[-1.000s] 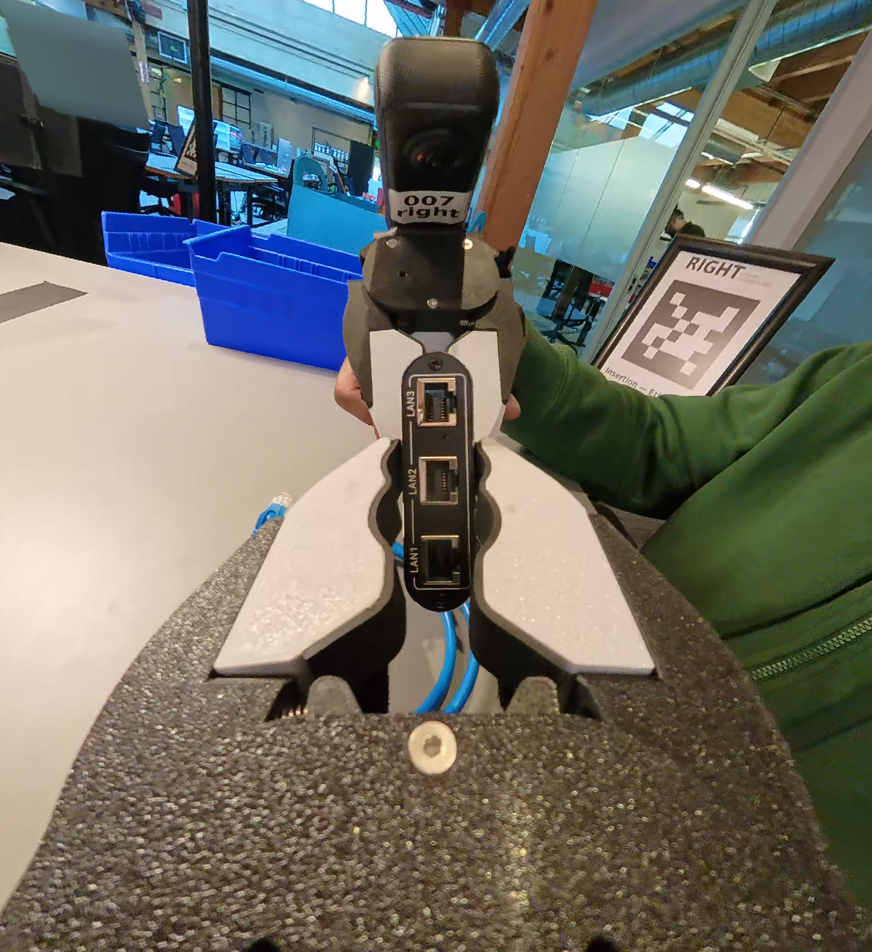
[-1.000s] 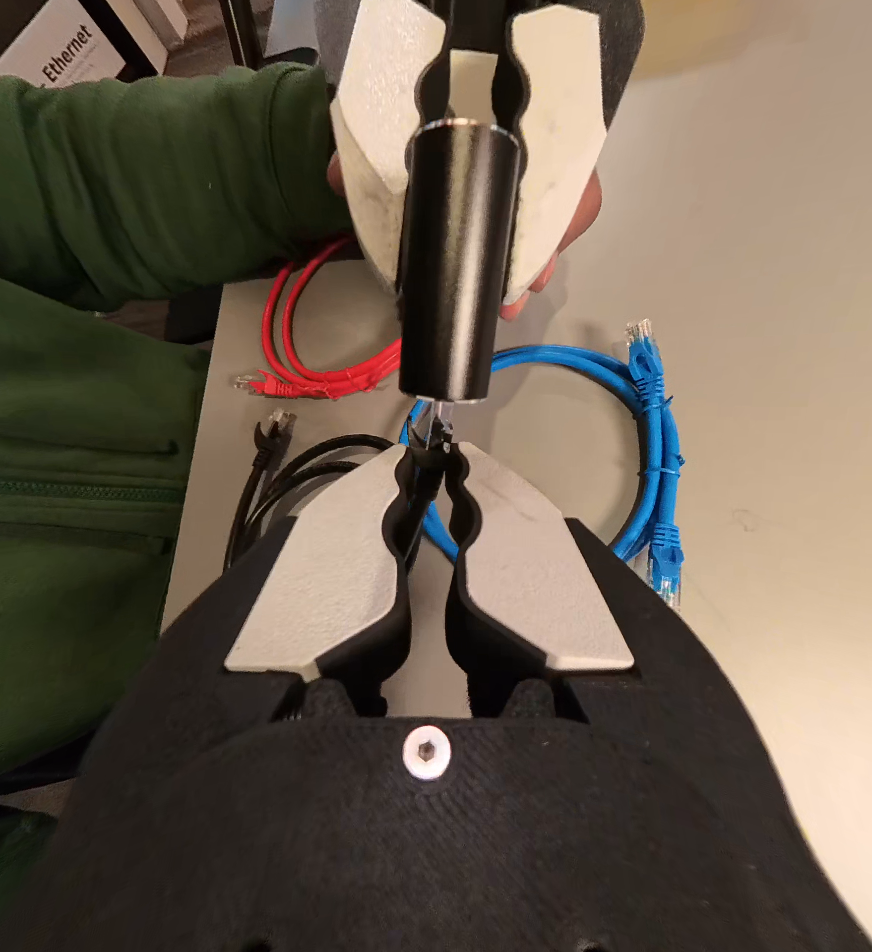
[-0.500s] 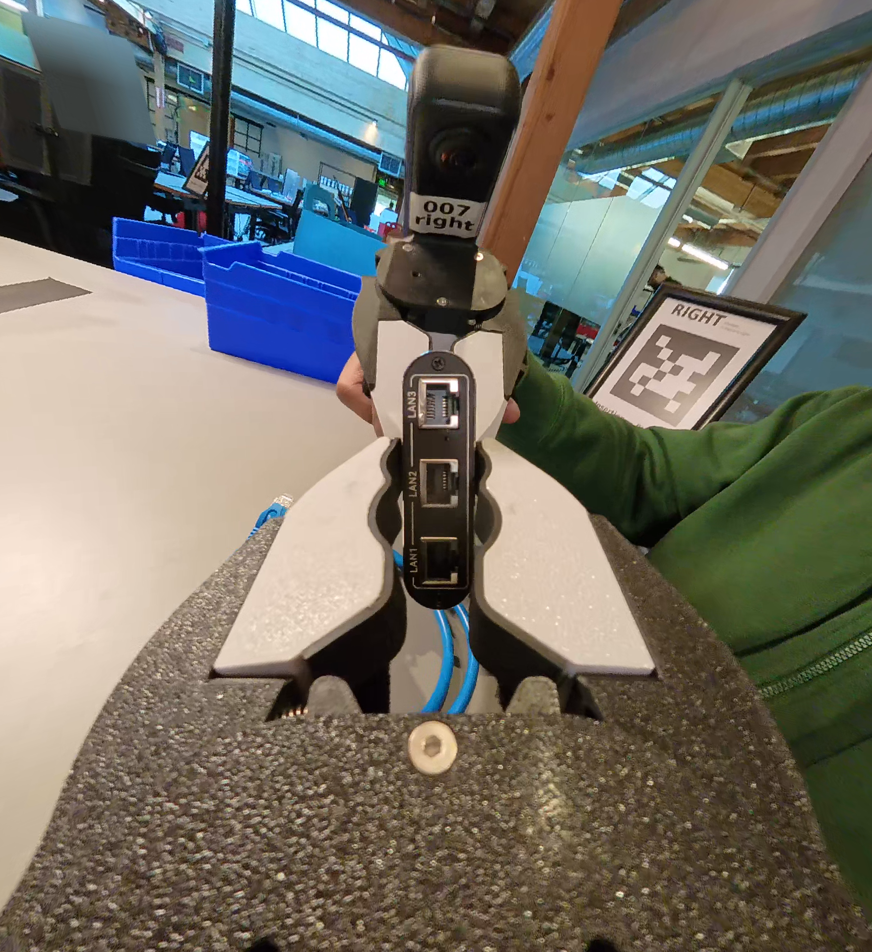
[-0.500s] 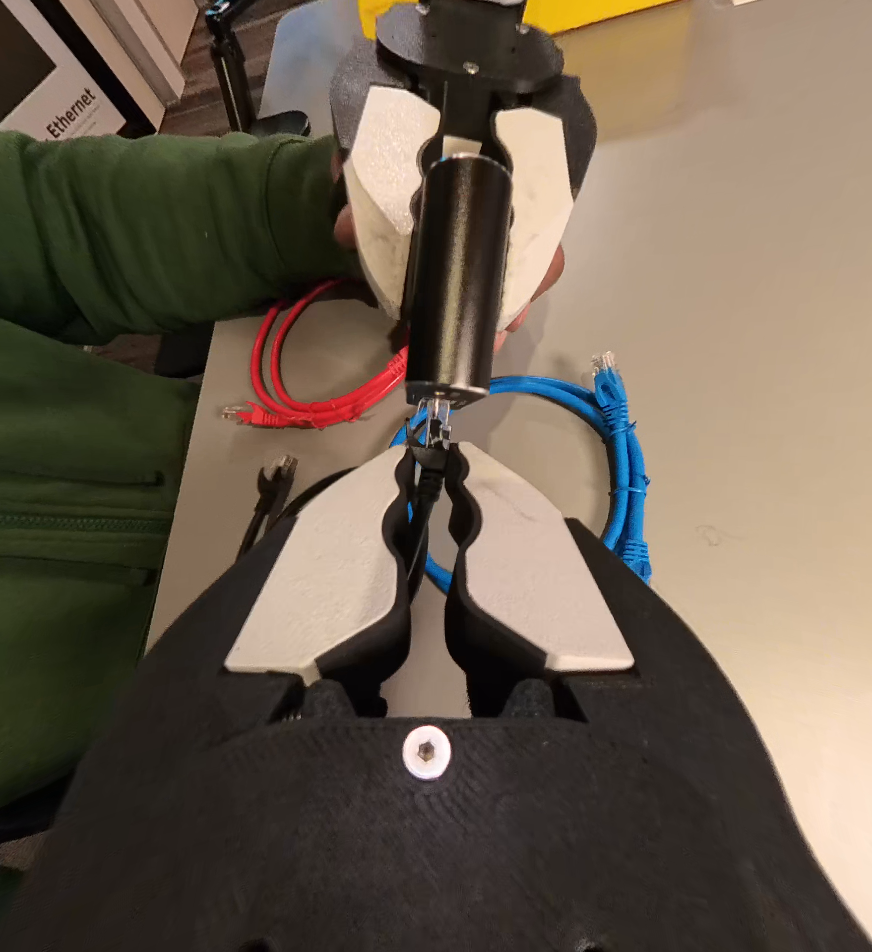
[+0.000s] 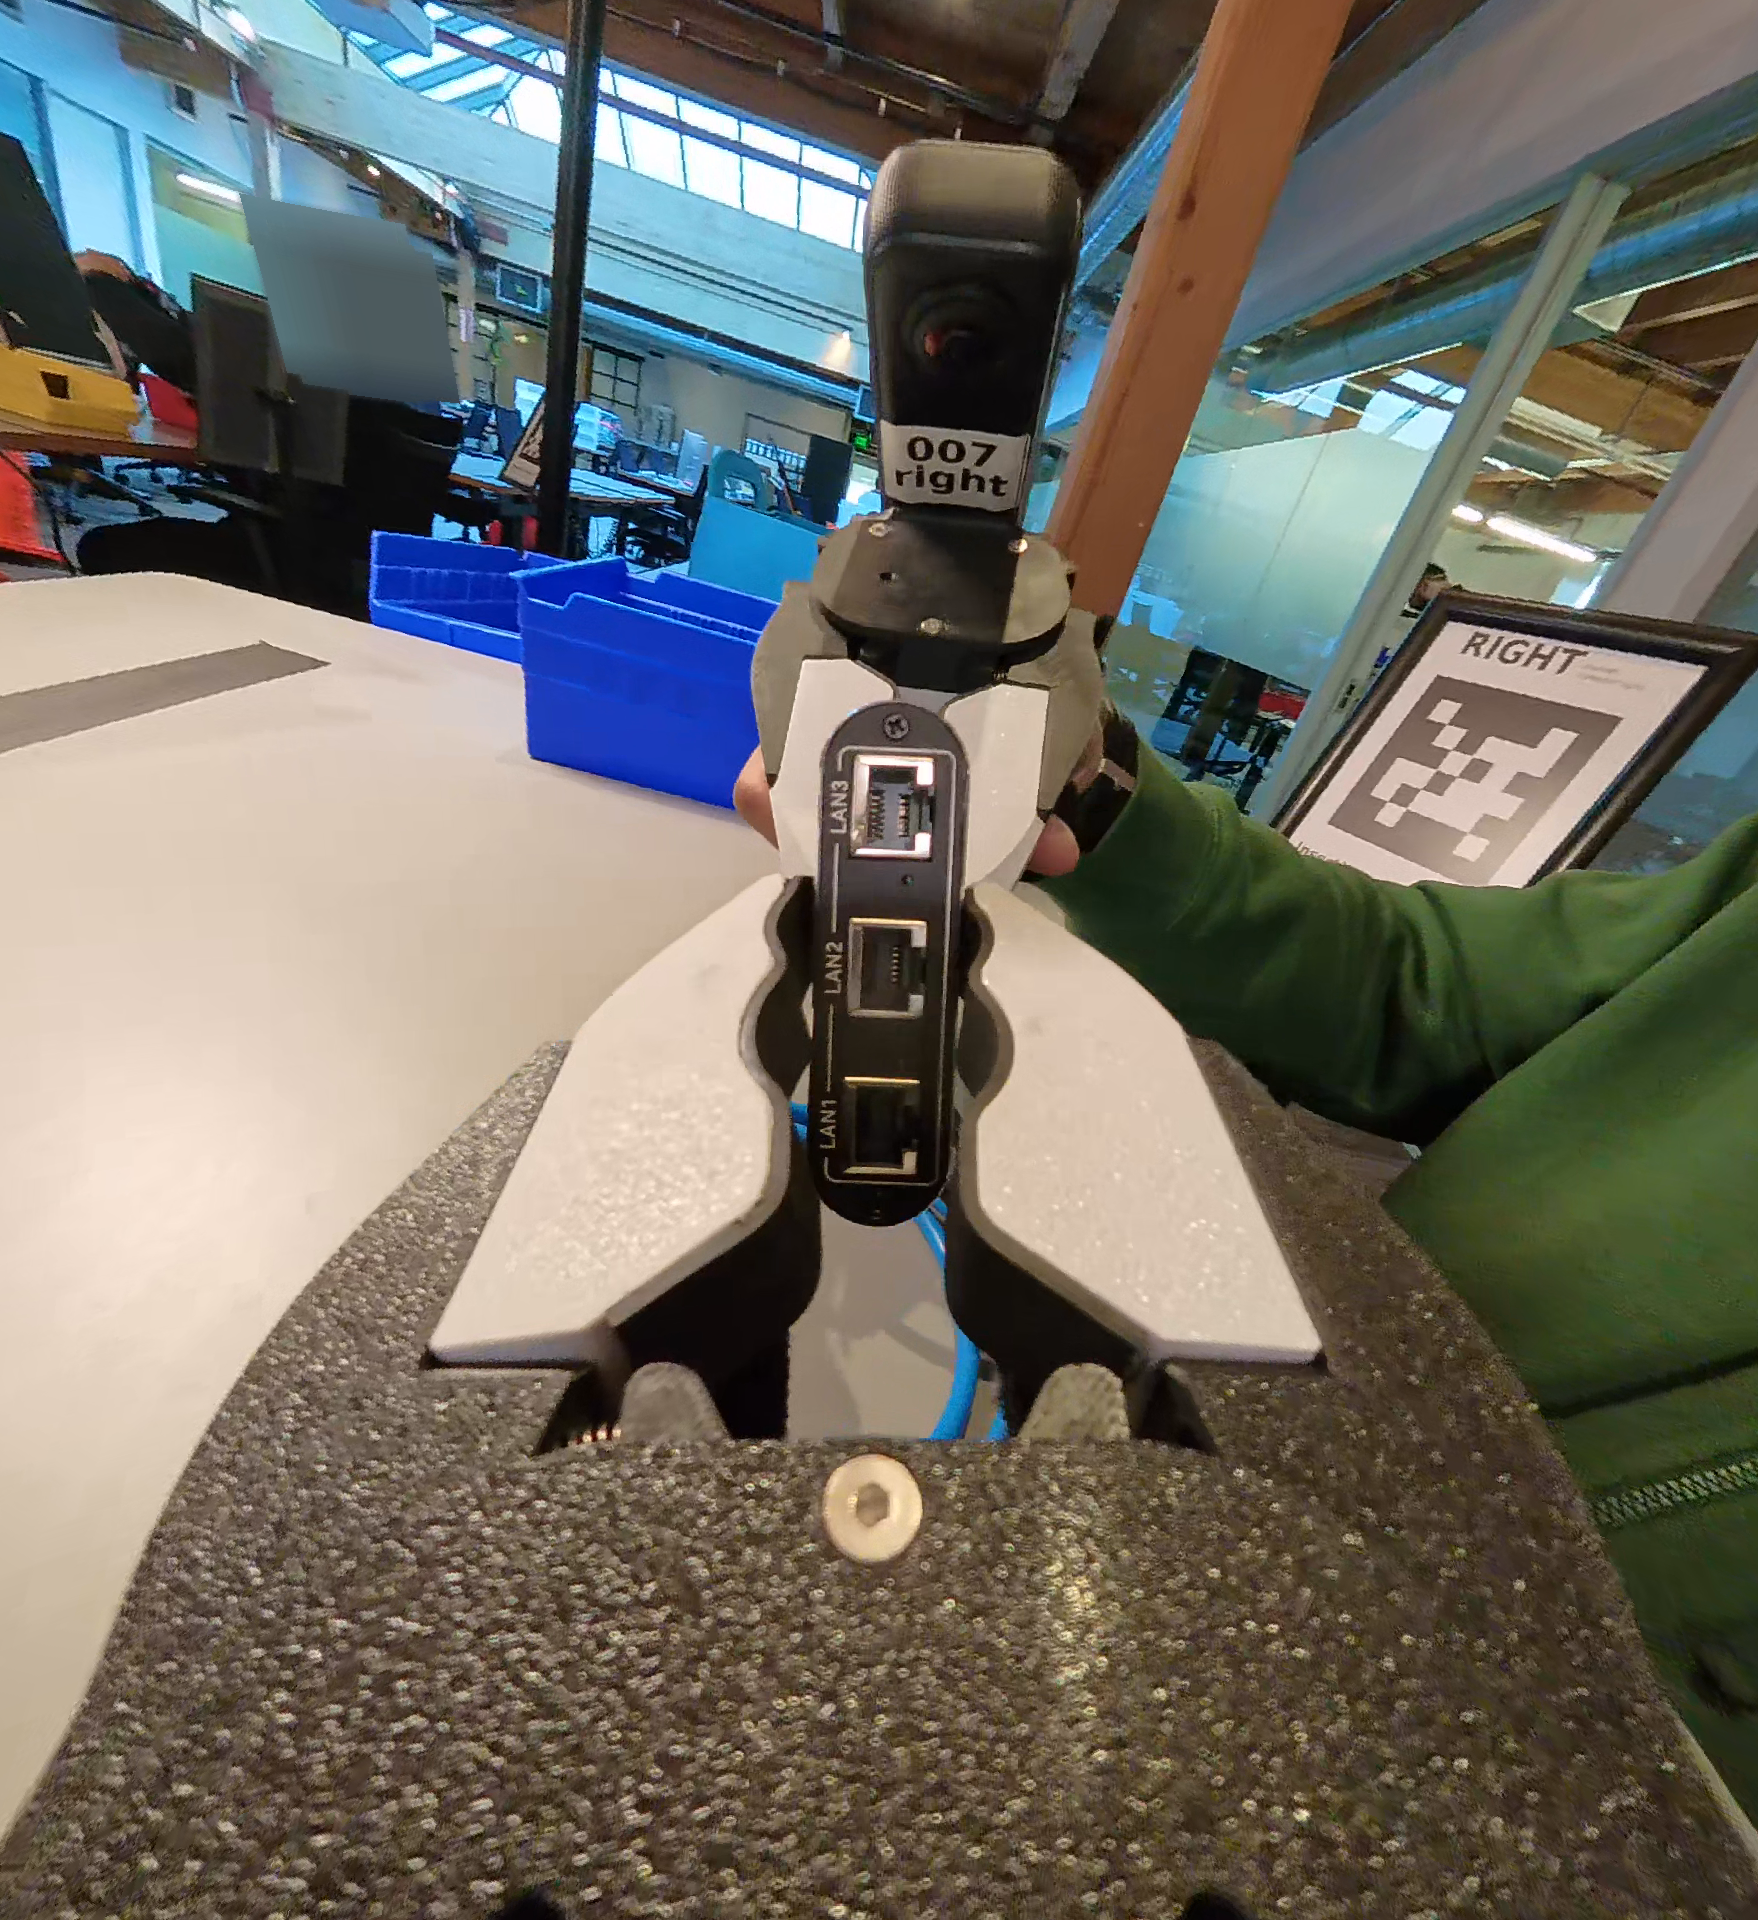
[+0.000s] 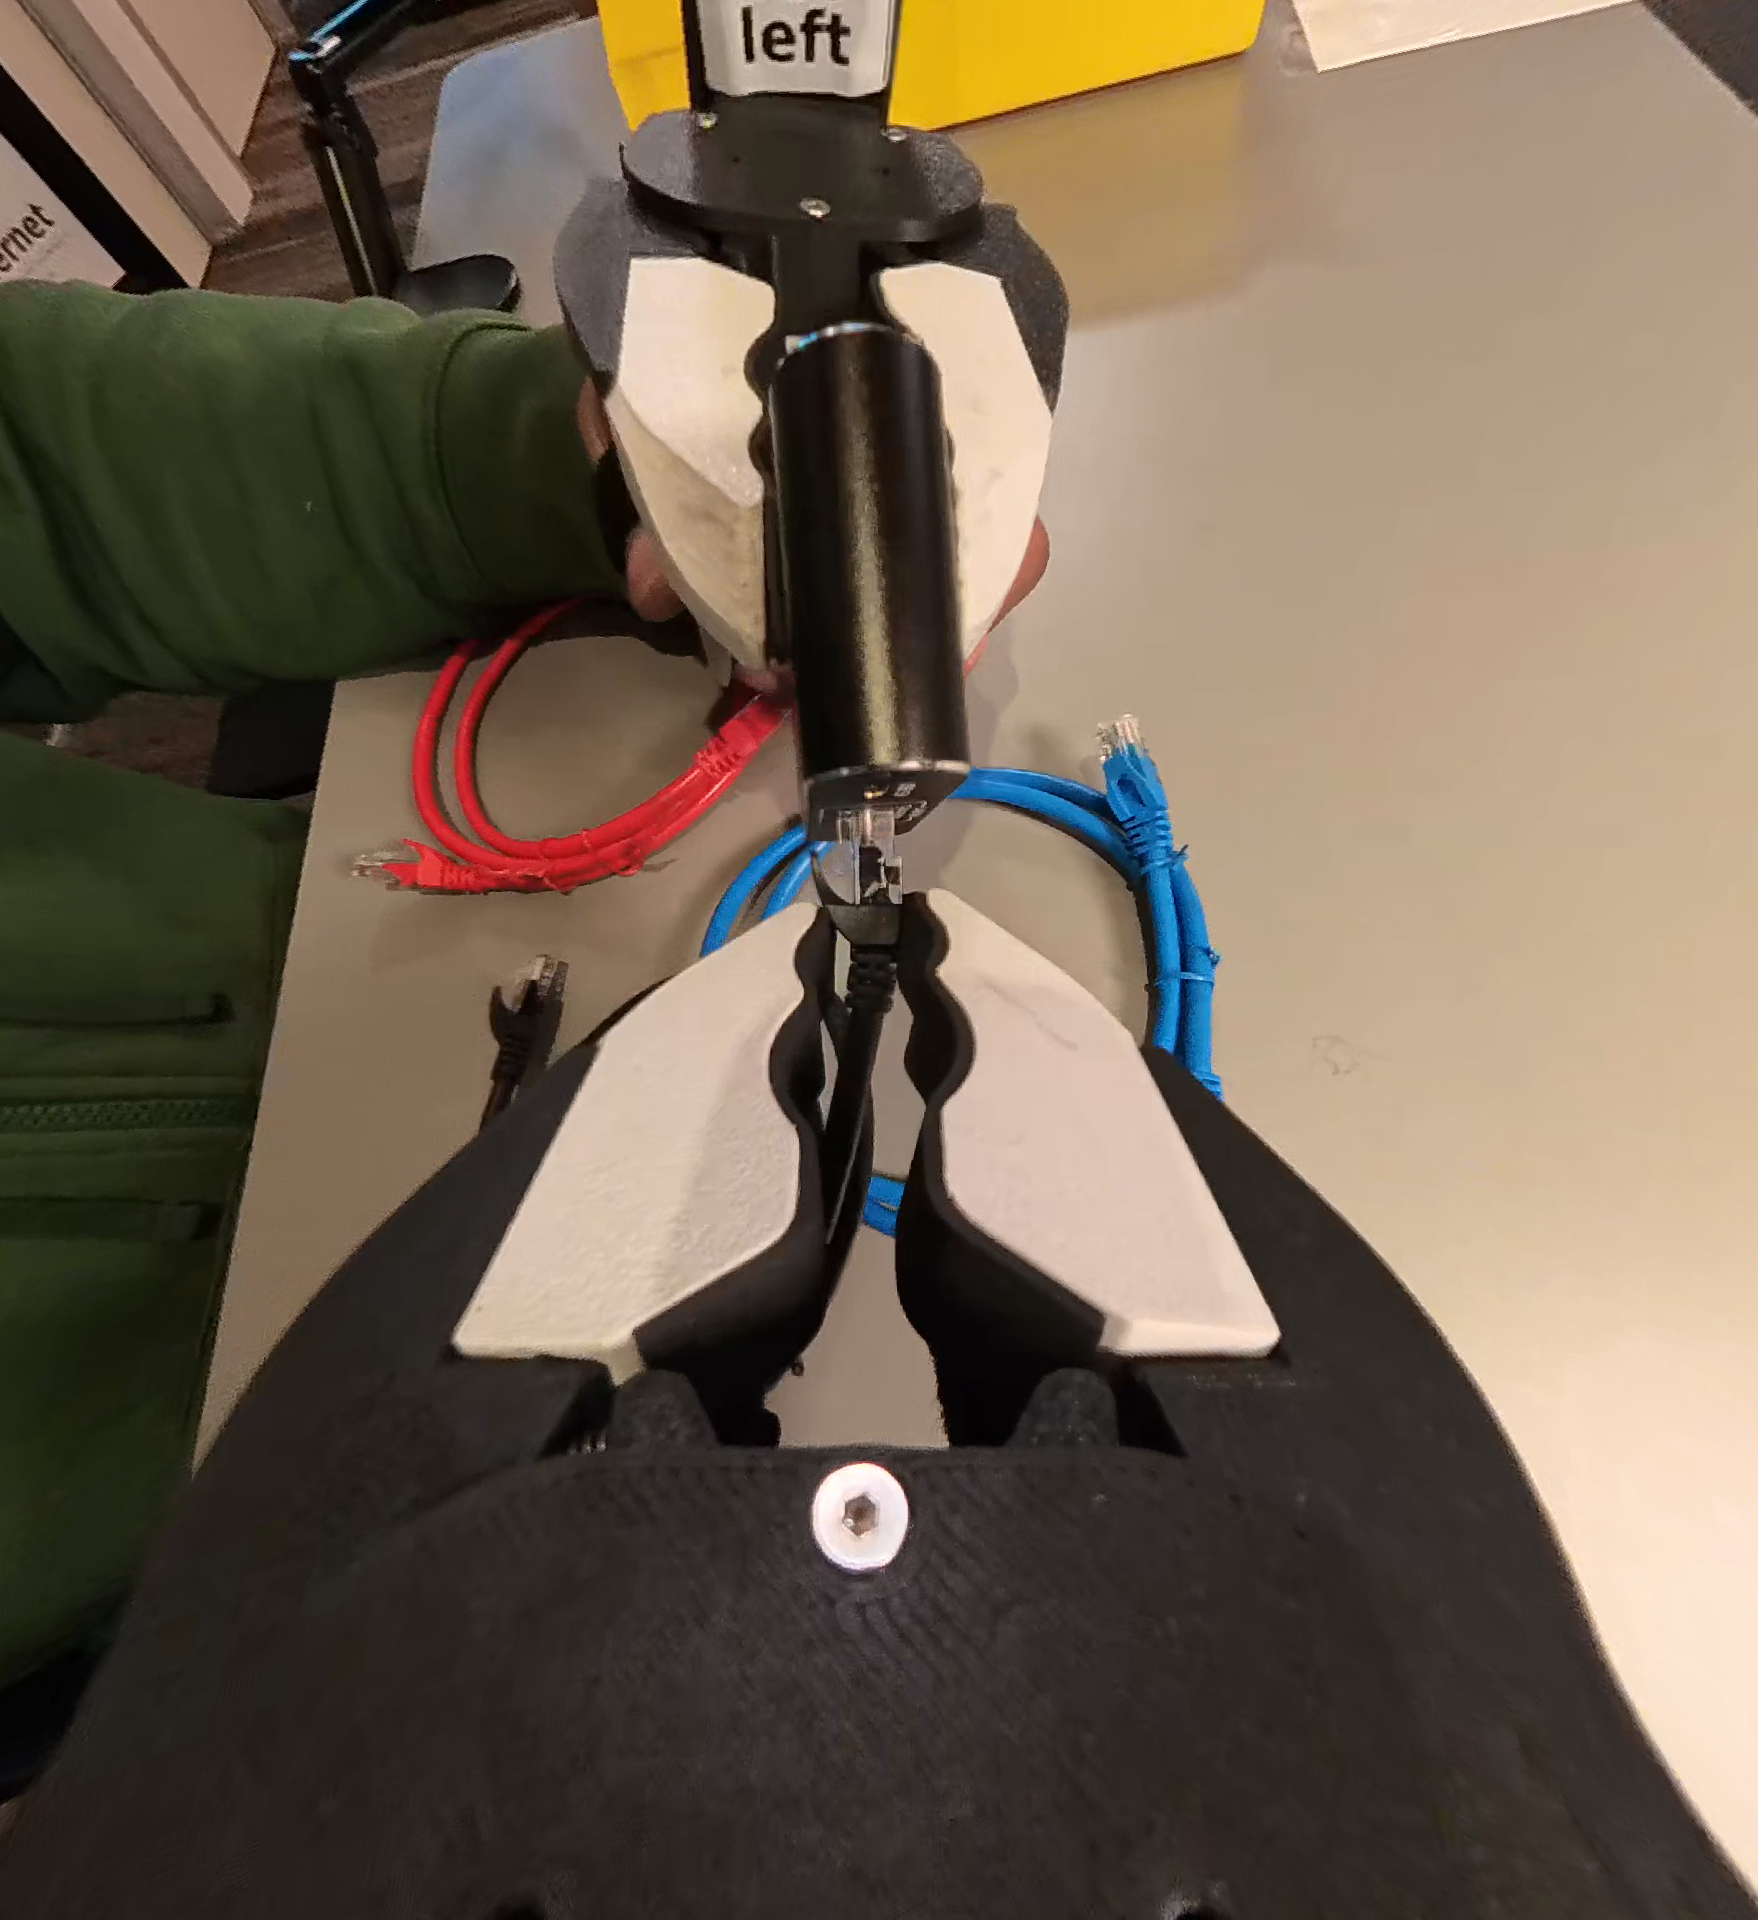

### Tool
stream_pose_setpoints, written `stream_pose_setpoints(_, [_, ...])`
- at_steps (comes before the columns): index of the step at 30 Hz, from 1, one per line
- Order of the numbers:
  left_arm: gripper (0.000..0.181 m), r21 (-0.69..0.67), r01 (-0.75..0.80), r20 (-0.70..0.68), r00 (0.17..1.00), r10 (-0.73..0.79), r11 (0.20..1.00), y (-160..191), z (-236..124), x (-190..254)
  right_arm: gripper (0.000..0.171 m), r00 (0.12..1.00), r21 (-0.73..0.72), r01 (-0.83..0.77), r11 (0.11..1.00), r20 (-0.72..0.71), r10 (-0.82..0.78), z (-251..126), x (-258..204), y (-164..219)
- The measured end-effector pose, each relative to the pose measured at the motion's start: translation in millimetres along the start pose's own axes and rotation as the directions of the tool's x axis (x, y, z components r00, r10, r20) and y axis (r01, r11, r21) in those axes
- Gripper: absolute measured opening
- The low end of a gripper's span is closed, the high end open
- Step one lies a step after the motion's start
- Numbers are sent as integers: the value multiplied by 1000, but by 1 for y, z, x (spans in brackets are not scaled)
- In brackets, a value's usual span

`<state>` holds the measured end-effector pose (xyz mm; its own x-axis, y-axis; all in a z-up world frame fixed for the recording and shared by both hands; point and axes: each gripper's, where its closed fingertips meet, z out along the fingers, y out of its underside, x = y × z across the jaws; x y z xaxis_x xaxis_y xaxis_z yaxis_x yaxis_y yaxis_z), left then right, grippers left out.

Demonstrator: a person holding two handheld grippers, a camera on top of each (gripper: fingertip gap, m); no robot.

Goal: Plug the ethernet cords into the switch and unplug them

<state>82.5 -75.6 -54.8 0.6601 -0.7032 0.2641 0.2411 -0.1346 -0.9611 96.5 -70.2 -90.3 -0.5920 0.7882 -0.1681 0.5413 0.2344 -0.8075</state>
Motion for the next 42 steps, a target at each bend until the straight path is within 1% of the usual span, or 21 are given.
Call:
stream_pose_setpoints(6, [26,-20,6,-6,1000,-6,1000,5,3,1,12,1000,-27,30,999,9,-30,4,-1,5])
stream_pose_setpoints(8, [26,-19,16,15,1000,-16,1000,4,3,-3,12,1000,-18,28,999,1,-28,4,2,5])
stream_pose_setpoints(11, [26,21,-55,70,996,53,998,-8,3,-5,13,999,51,29,998,-20,-28,2,7,-3])
stream_pose_setpoints(14, [26,8,-176,133,976,173,984,-16,1,-5,13,990,90,81,993,-123,-69,-5,18,-9])
stream_pose_setpoints(17, [26,-34,-258,174,950,260,965,-20,-2,-4,21,976,138,151,979,-177,-126,-18,21,-17])
stream_pose_setpoints(20, [25,-33,-277,175,944,278,960,-24,-4,-1,28,958,259,244,934,-212,-191,-33,11,-38])
stream_pose_setpoints(22, [25,-40,-270,152,950,273,962,-23,-1,2,36,949,310,288,906,-219,-227,-36,1,-49])
stream_pose_setpoints(26, [25,-70,-240,80,966,245,968,-13,7,11,41,937,241,317,917,-226,-265,-20,-3,-46])
stream_pose_setpoints(28, [25,-88,-228,60,970,234,970,-8,10,12,28,936,213,330,920,-198,-291,-12,-7,-42])
stream_pose_setpoints(30, [25,-97,-225,64,971,232,969,-6,11,11,28,936,191,331,924,-193,-295,-10,-6,-39])
stream_pose_setpoints(32, [25,-78,-223,92,969,230,972,-9,11,7,28,940,193,316,929,-198,-279,-13,-3,-40])
stream_pose_setpoints(36, [35,16,-244,198,951,236,970,-29,3,-3,27,926,224,314,923,-287,-245,-28,9,-48])
stream_pose_setpoints(39, [40,124,-233,284,940,191,965,-50,-15,-14,26,916,289,288,913,-361,-174,-49,24,-54])
stream_pose_setpoints(42, [41,188,-214,367,921,133,959,-63,-34,-28,26,889,384,255,887,-453,-59,-74,43,-61])
